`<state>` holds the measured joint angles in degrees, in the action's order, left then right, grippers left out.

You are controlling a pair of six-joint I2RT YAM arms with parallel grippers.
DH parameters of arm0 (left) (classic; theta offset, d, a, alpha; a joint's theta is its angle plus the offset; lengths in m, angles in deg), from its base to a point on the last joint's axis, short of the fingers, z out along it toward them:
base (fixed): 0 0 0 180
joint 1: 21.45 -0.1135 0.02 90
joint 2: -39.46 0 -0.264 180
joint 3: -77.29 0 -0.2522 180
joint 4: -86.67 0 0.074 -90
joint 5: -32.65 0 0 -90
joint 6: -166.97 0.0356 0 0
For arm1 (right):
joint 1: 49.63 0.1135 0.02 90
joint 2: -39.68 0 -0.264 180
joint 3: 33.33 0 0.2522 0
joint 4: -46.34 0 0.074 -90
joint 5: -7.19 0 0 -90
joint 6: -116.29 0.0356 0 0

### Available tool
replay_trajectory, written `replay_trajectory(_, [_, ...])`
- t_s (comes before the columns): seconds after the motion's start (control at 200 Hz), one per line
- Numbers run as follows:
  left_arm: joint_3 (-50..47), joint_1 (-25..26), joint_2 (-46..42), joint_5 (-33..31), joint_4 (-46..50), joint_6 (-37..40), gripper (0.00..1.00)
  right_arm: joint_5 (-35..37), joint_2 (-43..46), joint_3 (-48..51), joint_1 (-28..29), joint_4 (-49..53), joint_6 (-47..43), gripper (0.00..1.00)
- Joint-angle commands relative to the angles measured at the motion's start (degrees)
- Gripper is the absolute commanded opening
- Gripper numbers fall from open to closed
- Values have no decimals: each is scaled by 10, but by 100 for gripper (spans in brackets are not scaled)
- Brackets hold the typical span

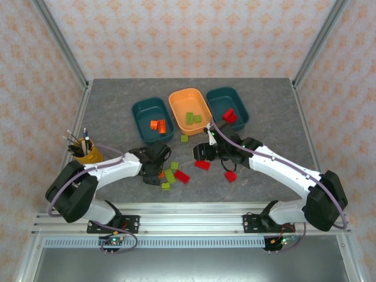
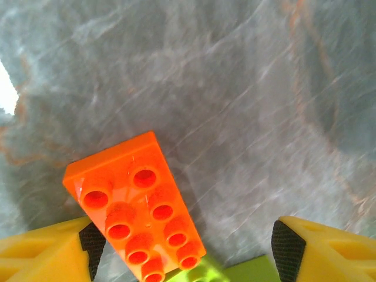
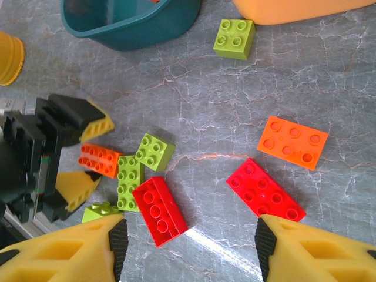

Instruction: Sort the legos into containers by color

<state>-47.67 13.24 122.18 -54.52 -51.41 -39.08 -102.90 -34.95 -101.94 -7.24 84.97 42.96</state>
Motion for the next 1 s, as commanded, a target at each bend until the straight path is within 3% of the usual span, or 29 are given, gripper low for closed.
replay_trajectory(0.0, [26,-25,18,-32,40,-121,75,15,1,-17,5,12,-1,61])
replay_trajectory(0.335, [52,-31,42,-15,98,-80,61,10,6,-16,4,0,2,61])
replay_trajectory(0.475, [114,-45,91,2,177,-31,63,10,3,-18,4,1,2,61])
replay_trajectory(0.816, [129,-51,145,25,153,-8,60,18,9,-14,4,6,2,61])
replay_trajectory(0.996, [123,-51,165,27,134,4,49,18,13,-12,4,3,3,61])
